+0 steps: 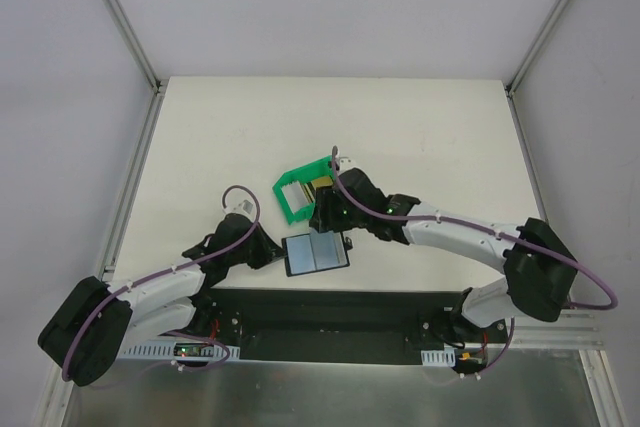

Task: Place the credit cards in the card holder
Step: Pick up the credit card from the storage box.

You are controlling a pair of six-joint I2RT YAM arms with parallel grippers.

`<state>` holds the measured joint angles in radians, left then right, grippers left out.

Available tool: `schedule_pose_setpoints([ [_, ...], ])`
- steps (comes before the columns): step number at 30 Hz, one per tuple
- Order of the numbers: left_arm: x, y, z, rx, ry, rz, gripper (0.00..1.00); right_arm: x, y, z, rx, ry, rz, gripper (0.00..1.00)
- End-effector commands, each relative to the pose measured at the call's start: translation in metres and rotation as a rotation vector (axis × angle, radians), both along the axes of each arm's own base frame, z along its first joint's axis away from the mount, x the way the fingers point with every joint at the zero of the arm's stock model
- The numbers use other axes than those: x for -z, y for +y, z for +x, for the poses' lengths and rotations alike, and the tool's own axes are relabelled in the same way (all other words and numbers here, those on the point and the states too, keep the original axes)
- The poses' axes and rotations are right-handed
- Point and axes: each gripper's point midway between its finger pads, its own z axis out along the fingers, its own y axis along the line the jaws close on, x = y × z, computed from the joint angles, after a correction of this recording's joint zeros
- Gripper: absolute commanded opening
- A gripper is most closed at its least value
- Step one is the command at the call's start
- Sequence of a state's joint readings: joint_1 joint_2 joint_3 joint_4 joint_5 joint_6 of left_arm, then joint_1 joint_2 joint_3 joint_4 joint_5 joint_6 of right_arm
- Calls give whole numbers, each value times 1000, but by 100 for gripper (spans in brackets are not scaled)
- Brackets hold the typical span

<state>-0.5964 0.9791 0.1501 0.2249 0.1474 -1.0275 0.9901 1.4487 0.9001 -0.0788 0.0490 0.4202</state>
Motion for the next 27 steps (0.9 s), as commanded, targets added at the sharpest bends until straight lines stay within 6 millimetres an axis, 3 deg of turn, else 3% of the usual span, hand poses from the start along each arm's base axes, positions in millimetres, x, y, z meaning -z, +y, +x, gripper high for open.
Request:
schedule_pose_setpoints([
  [1,24,25,-8,-26,49,126,0,-45,13,31,-46,-88,19,58],
  [4,23,27,-6,-30,51,124,0,-50,17,49,-45,-94,-11,62],
  [6,23,28,-5,-27,50,124,0,-51,23,55,-68,-79,-7,70],
  [11,23,31,-3,-35,59,120,0,-39,33,78,-83,-19,-45,78],
  [20,25,34,-5,-35,65,118,0,-5,60,96,-137,78,-27,82],
  [27,28,35,-8,-35,77,119,0,12,67,105,-148,119,-31,84],
])
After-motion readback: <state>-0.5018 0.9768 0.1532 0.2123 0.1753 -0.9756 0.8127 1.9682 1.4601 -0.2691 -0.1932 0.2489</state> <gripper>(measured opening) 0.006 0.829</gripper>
